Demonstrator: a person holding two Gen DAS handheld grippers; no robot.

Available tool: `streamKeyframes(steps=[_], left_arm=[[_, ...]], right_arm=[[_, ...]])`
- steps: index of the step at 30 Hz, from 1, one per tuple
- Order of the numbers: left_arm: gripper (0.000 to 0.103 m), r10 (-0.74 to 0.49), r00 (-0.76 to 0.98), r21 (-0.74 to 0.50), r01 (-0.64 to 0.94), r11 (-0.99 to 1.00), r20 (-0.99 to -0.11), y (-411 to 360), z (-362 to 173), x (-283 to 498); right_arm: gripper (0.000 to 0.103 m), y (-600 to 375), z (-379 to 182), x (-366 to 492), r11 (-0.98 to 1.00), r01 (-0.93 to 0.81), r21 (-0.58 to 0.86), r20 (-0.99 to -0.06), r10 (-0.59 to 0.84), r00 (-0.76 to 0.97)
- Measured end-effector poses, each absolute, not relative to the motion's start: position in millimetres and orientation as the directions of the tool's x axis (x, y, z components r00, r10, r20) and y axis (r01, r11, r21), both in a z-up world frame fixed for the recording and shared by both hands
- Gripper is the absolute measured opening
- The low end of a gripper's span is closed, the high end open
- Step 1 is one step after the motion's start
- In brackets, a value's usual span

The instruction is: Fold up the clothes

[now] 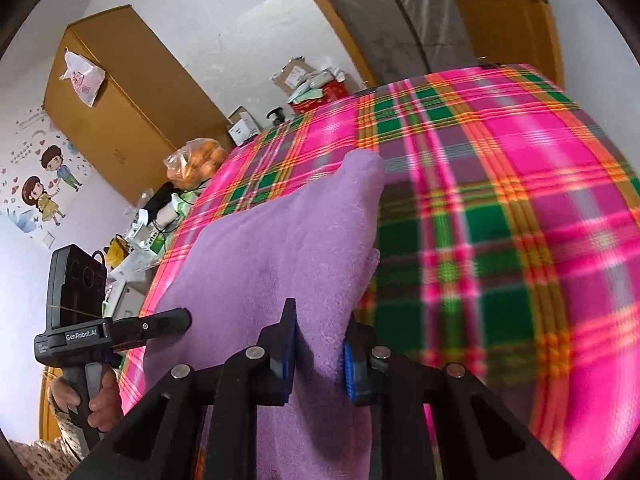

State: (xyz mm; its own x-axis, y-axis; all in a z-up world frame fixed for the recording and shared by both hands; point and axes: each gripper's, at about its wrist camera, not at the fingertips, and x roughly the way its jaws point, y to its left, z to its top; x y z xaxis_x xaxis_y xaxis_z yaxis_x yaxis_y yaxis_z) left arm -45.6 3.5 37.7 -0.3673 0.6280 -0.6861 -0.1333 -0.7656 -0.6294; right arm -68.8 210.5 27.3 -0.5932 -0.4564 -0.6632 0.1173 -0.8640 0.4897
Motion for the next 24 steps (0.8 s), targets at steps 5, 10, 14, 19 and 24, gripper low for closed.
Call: streamKeyframes(steps=[5,10,14,19,24], left_arm=[[0.042,0.577,-0.421,-0.593,-0.107,-0.798,-0.7,-24,38,-73],[0.042,0.543,-0.456,-0.571,-0.088,-0.816,-0.705,-64,39,-85],[0.042,0.515,-0.48,-0.554,-0.071,-0.83,-0.71,-83,40,-103],[0.042,0.479,-0.498,-0.524,-0.057,-0.85,-0.722,-90,36,-123],[0.044,0.479,-0.482,-0.513,-0.069,-0.856,-0.734,-87,28,-139]], right_arm=[[0.019,187,25,-103,-0.85,0.141,0.507,-0.65,-0.485,-0.585],[0.019,169,24,-133,-0.839,0.146,0.524,-0.635,-0.499,-0.59],[0.019,157,21,-151,-0.841,0.154,0.518,-0.628,-0.496,-0.599],[0.019,148,13,-170,-0.842,0.161,0.514,-0.628,-0.498,-0.598],[0.019,148,4,-176,-0.865,0.149,0.48,-0.648,-0.464,-0.604]])
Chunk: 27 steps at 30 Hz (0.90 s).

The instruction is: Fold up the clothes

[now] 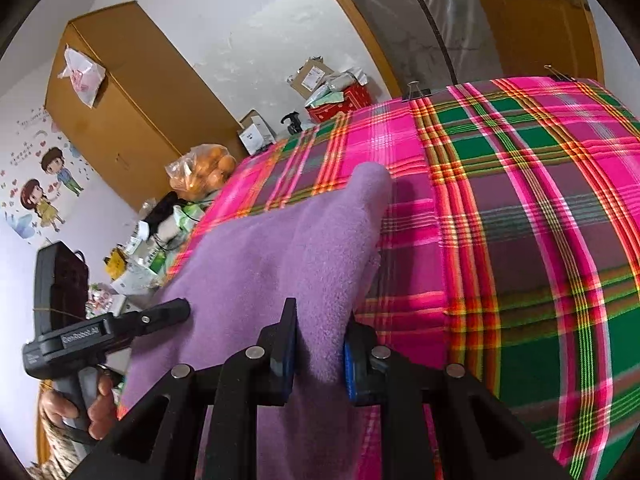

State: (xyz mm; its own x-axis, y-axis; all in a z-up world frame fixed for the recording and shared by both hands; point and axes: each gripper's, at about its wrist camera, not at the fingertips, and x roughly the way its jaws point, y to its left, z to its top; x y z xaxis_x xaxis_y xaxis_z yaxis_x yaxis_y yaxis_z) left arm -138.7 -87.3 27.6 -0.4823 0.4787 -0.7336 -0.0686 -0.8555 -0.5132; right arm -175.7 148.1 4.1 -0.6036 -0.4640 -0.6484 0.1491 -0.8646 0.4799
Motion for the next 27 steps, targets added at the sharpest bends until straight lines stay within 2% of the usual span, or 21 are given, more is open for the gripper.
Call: streamKeyframes(steps=[6,8,17,27], left_arm=[[0.05,0.471,-0.486,-0.507,-0.065,-0.86,-0.737,-88,20,-137],[0.05,0.458,-0.494,-0.493,-0.068,-0.868,-0.739,-86,19,-135],[0.051,0.414,-0.553,-0.462,-0.058,-0.885,-0.723,-97,24,-87],[0.051,0.374,-0.539,-0.424,-0.036,-0.905,-0.754,-104,17,-56]], right_arm=[[0.023,148,-1,-176,-0.876,0.14,0.461,-0.666,-0.446,-0.598],[0.029,146,0,-174,-0.89,0.141,0.434,-0.679,-0.426,-0.597],[0.031,138,6,-131,-0.944,0.167,0.285,-0.713,-0.325,-0.622],[0.031,136,-2,-69,-0.951,0.191,0.243,-0.731,-0.309,-0.608]])
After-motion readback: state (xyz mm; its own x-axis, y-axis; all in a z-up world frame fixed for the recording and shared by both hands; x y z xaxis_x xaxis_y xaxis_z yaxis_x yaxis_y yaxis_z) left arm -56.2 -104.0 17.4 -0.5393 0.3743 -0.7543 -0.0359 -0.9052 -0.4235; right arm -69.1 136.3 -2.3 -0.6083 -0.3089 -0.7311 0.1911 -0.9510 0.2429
